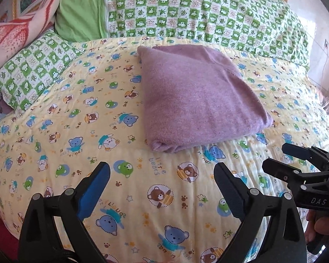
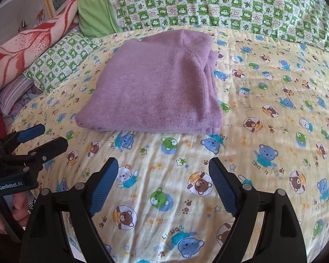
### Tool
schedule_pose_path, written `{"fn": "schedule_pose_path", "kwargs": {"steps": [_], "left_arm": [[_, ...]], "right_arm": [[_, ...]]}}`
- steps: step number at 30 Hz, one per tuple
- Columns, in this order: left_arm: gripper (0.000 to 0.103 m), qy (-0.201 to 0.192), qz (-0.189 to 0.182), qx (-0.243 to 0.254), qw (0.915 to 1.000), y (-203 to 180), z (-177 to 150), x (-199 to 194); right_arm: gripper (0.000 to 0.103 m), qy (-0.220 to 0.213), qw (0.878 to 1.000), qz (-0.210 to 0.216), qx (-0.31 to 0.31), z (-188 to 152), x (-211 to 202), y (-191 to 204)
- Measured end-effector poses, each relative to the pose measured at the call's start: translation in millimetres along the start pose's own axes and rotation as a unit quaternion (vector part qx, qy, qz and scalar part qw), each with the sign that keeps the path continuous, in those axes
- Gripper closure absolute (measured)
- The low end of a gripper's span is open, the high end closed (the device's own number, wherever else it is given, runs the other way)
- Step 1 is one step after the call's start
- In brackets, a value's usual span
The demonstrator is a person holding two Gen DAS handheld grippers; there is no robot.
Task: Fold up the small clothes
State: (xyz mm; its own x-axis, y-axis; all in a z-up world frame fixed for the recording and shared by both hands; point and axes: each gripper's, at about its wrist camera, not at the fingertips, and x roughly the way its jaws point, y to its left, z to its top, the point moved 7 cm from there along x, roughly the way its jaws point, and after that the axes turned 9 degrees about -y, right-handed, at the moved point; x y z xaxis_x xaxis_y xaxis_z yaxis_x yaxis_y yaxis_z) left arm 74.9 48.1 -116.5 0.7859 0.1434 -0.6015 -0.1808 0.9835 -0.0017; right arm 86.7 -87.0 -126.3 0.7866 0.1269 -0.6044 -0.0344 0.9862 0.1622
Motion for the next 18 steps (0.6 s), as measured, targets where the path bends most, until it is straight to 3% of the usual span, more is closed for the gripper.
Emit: {"fn": "schedule_pose_path", "kwargs": {"steps": [9,14,18], "left_arm": [[0.006,-0.020,0.016,0.002,0.9997,5.3,13.0,-4.5],[0.006,-0.025,0.020,0.000,0.9995,6.2,15.1,-2.9],[0.005,-0.020,0.023,0.000,0.9995,8.2,13.2,5.1]], "right_arm": [[0.017,-0.025,1.000,0.005,-0.010,15.6,-9.4,5.7],[0.007,-0.039,0.999,0.016,0.008,24.2,-10.8,1.7],[0.007,-0.034,0.999,0.016,0.024,26.8,-4.6,-2.5]]}}
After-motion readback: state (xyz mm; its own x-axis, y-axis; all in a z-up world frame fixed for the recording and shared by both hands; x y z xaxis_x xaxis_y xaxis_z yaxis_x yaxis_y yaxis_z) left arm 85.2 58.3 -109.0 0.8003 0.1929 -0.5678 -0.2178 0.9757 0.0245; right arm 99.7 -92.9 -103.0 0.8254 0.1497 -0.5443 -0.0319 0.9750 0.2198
